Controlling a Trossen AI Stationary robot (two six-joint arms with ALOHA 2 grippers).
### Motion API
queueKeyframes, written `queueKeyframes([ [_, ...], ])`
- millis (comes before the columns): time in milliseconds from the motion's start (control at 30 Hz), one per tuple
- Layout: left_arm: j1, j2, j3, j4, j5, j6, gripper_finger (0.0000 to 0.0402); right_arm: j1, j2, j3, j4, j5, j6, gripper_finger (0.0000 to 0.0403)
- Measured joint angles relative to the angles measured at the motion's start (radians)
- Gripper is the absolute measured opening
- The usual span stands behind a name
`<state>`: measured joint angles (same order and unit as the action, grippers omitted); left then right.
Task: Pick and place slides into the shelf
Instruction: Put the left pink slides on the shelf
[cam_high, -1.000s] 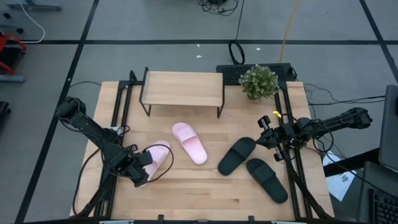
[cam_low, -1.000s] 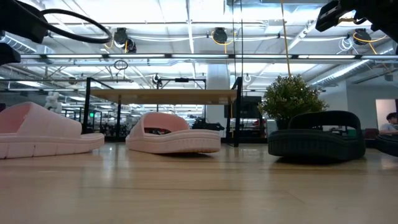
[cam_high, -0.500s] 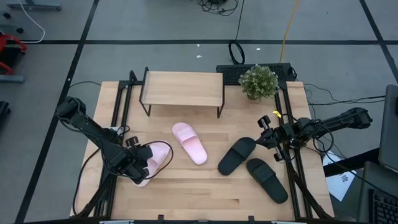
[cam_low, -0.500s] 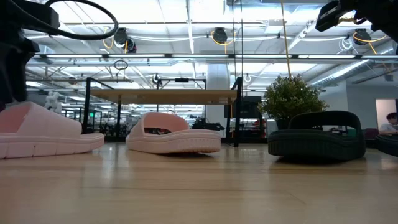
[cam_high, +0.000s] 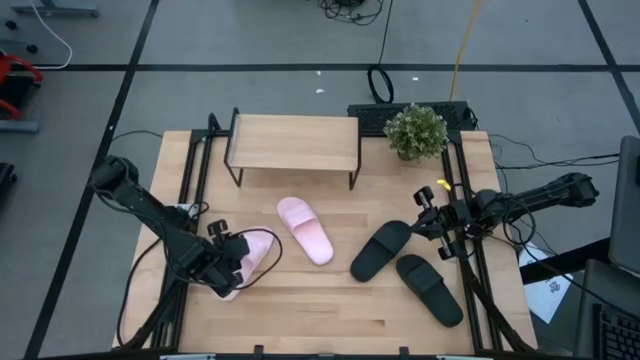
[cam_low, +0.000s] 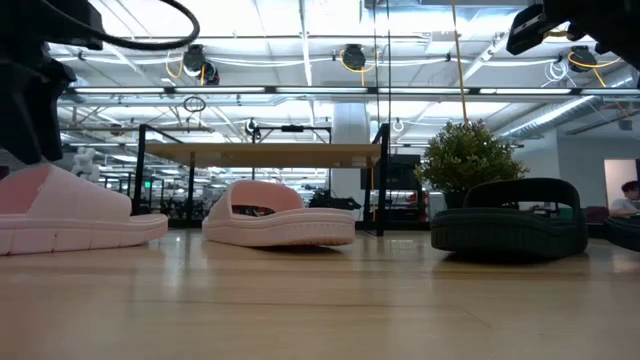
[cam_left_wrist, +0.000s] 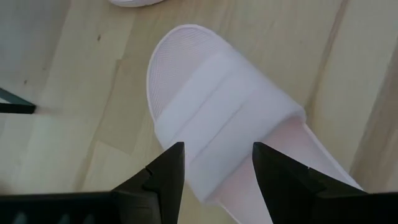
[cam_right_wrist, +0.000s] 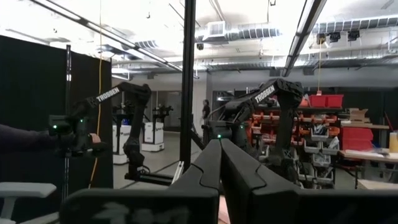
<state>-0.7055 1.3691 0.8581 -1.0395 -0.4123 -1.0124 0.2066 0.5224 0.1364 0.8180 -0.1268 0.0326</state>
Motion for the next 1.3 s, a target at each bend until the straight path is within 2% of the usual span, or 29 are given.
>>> queueKeyframes([
  [267, 0.012, 0.047, 0.000, 0.001, 0.030, 0.034, 0.0186, 0.000, 0.000, 0.000, -0.004, 0.000, 0.000, 0.0000],
  [500, 0.009, 0.062, 0.000, 0.035, 0.098, 0.008, 0.0186, 0.000, 0.000, 0.000, -0.003, 0.000, -0.003, 0.0000],
  [633, 0.005, 0.062, 0.000, 0.051, 0.096, 0.024, 0.0186, 0.000, 0.000, 0.000, 0.000, 0.014, -0.022, 0.0000],
  [867, 0.006, 0.065, 0.000, 0.050, 0.021, 0.073, 0.0186, 0.000, 0.000, 0.000, -0.004, 0.129, -0.043, 0.0000],
  [1300, 0.011, 0.065, 0.000, 0.048, 0.016, 0.128, 0.0186, 0.000, 0.000, 0.000, -0.004, 0.127, -0.045, 0.0000],
])
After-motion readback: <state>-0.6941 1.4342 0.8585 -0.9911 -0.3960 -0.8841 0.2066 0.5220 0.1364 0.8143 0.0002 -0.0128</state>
